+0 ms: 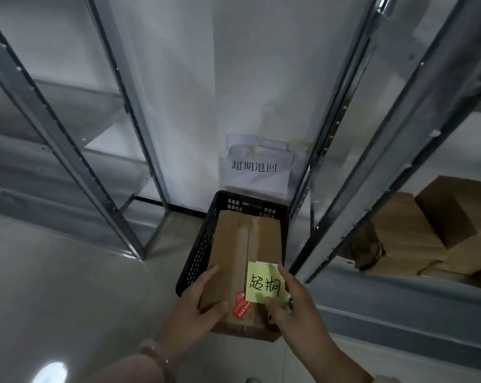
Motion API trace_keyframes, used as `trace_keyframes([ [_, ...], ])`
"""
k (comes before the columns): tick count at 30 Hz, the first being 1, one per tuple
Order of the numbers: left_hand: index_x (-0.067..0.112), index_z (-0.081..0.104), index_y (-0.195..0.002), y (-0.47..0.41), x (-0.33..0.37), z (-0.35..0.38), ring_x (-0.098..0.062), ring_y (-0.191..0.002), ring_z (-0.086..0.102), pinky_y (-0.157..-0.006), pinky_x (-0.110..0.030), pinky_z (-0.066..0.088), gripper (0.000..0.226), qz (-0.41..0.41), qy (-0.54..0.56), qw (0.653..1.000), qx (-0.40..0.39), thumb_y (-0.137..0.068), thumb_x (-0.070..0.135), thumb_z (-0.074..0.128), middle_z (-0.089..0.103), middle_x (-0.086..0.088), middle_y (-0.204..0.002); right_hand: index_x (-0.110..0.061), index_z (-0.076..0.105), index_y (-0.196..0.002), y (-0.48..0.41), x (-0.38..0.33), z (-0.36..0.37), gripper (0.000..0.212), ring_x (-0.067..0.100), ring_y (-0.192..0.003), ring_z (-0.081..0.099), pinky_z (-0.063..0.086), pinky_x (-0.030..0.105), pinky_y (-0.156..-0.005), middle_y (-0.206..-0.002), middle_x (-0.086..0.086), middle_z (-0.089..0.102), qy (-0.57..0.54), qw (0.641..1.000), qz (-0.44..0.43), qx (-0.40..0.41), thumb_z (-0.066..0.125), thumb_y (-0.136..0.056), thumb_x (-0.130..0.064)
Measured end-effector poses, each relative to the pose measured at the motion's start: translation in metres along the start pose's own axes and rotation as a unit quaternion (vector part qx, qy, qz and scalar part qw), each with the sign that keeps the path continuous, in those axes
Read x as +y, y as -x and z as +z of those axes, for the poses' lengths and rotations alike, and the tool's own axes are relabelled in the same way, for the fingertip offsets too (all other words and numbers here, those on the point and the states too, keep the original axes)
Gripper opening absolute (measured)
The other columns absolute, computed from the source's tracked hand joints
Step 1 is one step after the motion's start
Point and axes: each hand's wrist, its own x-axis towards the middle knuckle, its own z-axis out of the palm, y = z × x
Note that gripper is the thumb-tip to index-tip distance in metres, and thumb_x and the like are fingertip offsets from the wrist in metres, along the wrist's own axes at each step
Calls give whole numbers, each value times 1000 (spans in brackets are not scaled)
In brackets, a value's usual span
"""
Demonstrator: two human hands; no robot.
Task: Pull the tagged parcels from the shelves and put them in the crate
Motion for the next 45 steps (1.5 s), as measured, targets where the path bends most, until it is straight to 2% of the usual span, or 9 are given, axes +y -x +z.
trace_keyframes([
  [4,49,42,-135,-60,-24,7,-14,-117,55,-97,-38,52,65,-44,2,999,-6,-84,23,73,44,1,-139,-40,30,-146,-50,19,6,68,5,-135,29,35,36,-110,-149,-14,31,62,998,8,-1,65,-88,-35],
  [8,42,46,-136,-122,-56,15,-13,-117,56,-98,-38,51,64,-80,44,995,-24,-84,14,72,42,0,-141,-53,23,-139,-86,39,23,73,-5,-132,25,19,8,-104,-147,-22,26,88,996,19,-10,68,-86,-31],
  [13,39,44,-139,-214,-109,28,-17,-122,52,-97,-40,52,67,-112,55,990,-69,-83,17,73,38,-1,-142,-49,18,-138,-141,72,55,75,-7,-133,22,14,2,-103,-152,-18,19,151,987,38,-39,69,-85,-32],
  [19,44,41,-139,-319,-186,43,-14,-125,49,-104,-39,47,68,-118,25,987,-108,-80,27,72,39,-1,-144,-48,21,-139,-208,124,99,77,6,-142,23,26,28,-113,-152,-25,15,187,981,46,14,71,-82,-36],
  [26,52,40,-136,-390,-254,77,-10,-124,51,-106,-36,45,66,-123,5,984,-127,-83,30,72,42,0,-145,-40,31,-145,-259,179,132,77,8,-142,25,30,32,-108,-155,-20,22,217,973,46,64,72,-81,-34],
  [29,49,38,-140,-405,-275,92,-10,-126,48,-108,-33,42,67,-115,-17,986,-118,-85,29,71,38,-1,-148,-45,21,-146,-272,199,134,74,2,-144,14,24,31,-111,-156,-27,9,221,972,44,62,64,-86,-41],
  [32,60,29,-137,-417,-291,105,-5,-122,40,-95,-13,37,67,-115,-42,986,-110,-87,37,67,28,2,-150,-54,5,-143,-282,215,134,74,-6,-143,-2,16,28,-114,-153,-34,-6,228,971,48,52,55,-89,-47],
  [38,45,16,-150,-432,-307,115,-20,-140,30,-103,-22,25,75,-142,-136,972,-128,-90,42,61,21,-2,-157,-65,-20,-130,-289,227,136,75,-11,-134,-28,-1,22,-111,-138,-42,-35,281,956,77,20,44,-90,-57],
  [45,39,22,-150,-398,-244,85,-20,-145,17,-116,-36,18,74,11,-334,932,-140,-87,55,57,20,3,-159,-36,5,-152,-272,202,130,75,7,-145,-16,-7,27,-117,-160,-12,-5,339,937,80,24,42,-91,-58],
])
